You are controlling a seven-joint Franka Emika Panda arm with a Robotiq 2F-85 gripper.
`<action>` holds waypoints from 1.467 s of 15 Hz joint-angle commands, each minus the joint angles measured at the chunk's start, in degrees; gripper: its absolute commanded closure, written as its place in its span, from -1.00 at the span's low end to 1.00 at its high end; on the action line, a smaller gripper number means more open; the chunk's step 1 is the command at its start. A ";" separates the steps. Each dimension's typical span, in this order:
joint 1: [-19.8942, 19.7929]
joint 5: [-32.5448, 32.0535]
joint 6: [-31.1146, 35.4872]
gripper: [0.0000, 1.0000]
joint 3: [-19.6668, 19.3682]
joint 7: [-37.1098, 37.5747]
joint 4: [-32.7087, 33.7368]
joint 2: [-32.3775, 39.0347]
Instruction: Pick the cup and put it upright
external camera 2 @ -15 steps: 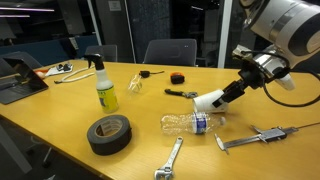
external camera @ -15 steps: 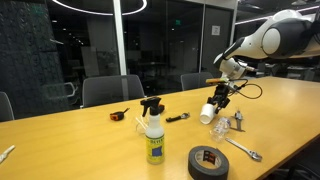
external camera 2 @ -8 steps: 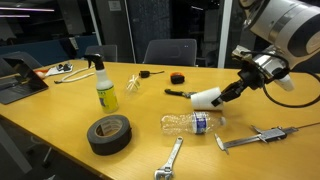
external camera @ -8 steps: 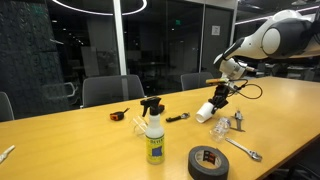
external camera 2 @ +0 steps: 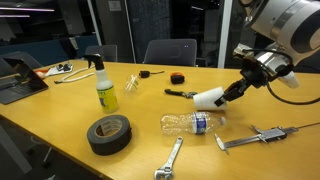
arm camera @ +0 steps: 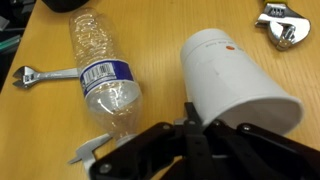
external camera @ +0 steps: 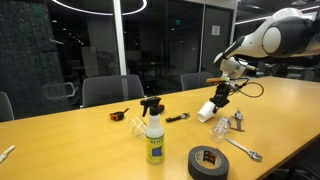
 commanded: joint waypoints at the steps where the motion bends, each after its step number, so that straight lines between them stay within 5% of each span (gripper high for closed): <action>1: 3.15 -5.77 4.43 0.93 -3.28 3.15 -4.69 -7.49; 9: 9.49 -22.83 17.00 0.93 -6.23 15.91 -11.42 -18.35; 16: 17.42 -42.14 30.72 0.93 -6.10 36.37 -18.83 -17.77; 22: 22.11 -61.11 32.07 0.94 -7.29 55.37 -21.91 -17.11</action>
